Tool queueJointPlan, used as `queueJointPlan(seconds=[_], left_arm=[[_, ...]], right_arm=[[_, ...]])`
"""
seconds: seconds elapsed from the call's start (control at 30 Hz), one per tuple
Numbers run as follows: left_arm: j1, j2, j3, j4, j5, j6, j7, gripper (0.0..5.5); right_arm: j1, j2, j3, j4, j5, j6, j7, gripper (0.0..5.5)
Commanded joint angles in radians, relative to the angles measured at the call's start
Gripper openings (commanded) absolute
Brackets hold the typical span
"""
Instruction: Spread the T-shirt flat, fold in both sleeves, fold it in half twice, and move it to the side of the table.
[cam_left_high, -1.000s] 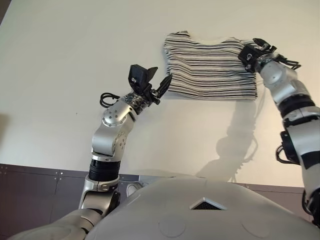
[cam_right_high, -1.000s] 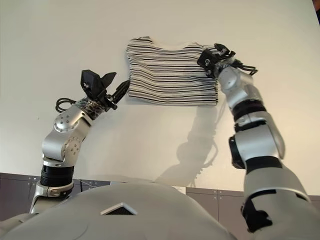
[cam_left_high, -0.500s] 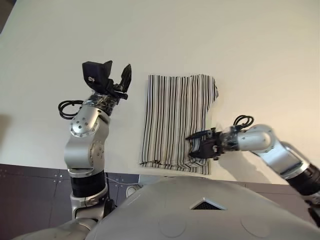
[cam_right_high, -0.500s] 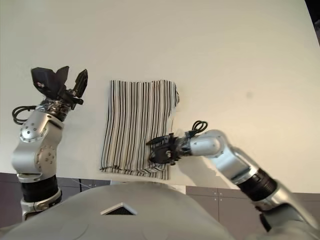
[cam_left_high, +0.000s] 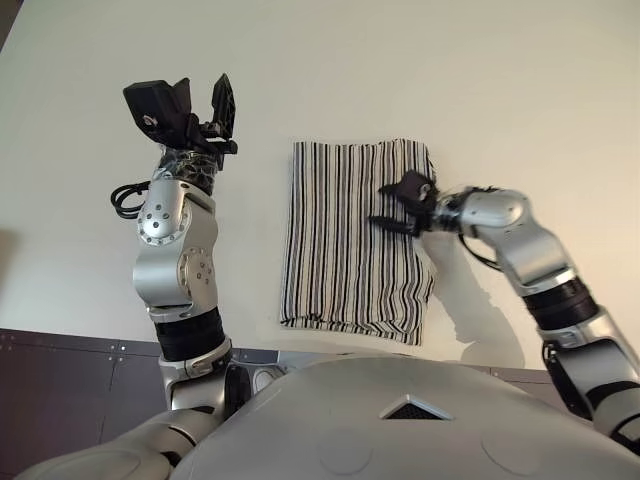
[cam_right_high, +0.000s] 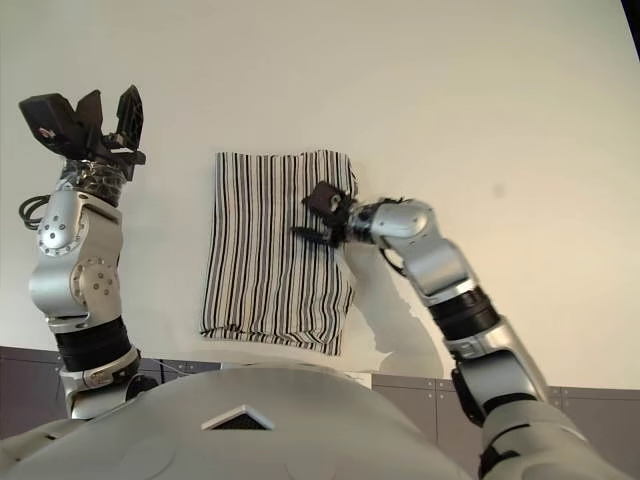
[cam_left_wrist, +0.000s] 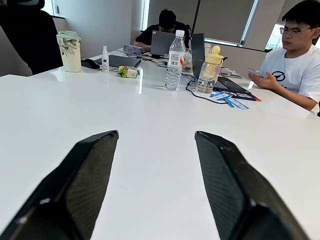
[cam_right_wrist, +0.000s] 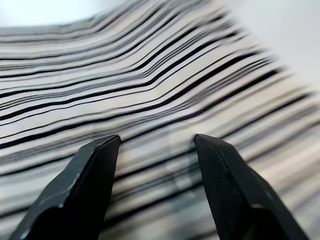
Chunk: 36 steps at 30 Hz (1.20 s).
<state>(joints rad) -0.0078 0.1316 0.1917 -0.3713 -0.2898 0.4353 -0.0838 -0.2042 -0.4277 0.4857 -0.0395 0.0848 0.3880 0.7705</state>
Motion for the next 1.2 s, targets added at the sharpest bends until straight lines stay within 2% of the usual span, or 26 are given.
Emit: queueJointPlan(seconds=[0.03, 0.17, 0.3, 0.63, 0.73, 0.8, 0.83, 0.9, 0.97, 1.07, 1.2], left_arm=[[0.009, -0.019, 0.009, 0.027, 0.018, -0.048, 0.024, 2.84], [-0.033, -0.01, 0.007, 0.07, 0.026, -0.075, 0.02, 2.84], [-0.086, 0.027, 0.011, 0.112, 0.018, -0.065, -0.014, 2.84], [0.037, 0.019, -0.018, 0.037, 0.024, -0.032, -0.02, 2.84], [0.099, 0.109, -0.065, 0.007, 0.04, -0.035, -0.128, 2.84], [0.171, 0.208, -0.081, -0.04, 0.063, -0.057, -0.225, 2.84], [0.239, 0.305, -0.105, -0.059, 0.135, -0.116, -0.291, 2.84], [0.395, 0.494, -0.155, -0.076, 0.299, -0.285, -0.414, 2.84], [0.526, 0.62, -0.202, -0.073, 0.44, -0.464, -0.477, 2.84], [0.635, 0.696, -0.246, -0.039, 0.576, -0.644, -0.482, 3.34], [0.616, 0.712, -0.296, 0.057, 0.735, -0.789, -0.416, 3.48]], right_arm=[[-0.028, 0.073, 0.04, 0.097, -0.032, 0.013, -0.01, 2.74], [-0.091, 0.091, 0.056, 0.294, -0.155, -0.013, -0.113, 2.74], [-0.097, 0.116, 0.024, 0.34, -0.171, -0.032, -0.186, 2.74], [-0.105, 0.088, -0.057, 0.337, -0.182, -0.08, -0.227, 2.74], [-0.076, 0.09, -0.185, 0.161, -0.054, -0.158, -0.184, 2.74], [-0.005, 0.01, -0.279, -0.03, 0.015, -0.183, -0.123, 2.74], [0.065, -0.087, -0.328, -0.123, 0.005, -0.245, -0.075, 2.74], [0.233, -0.29, -0.4, -0.247, -0.067, -0.431, 0.03, 2.74], [0.398, -0.422, -0.429, -0.29, -0.163, -0.637, 0.073, 2.74], [0.552, -0.52, -0.437, -0.25, -0.294, -0.941, 0.051, 2.74], [0.55, -0.493, -0.377, -0.174, -0.482, -1.104, -0.04, 2.74]])
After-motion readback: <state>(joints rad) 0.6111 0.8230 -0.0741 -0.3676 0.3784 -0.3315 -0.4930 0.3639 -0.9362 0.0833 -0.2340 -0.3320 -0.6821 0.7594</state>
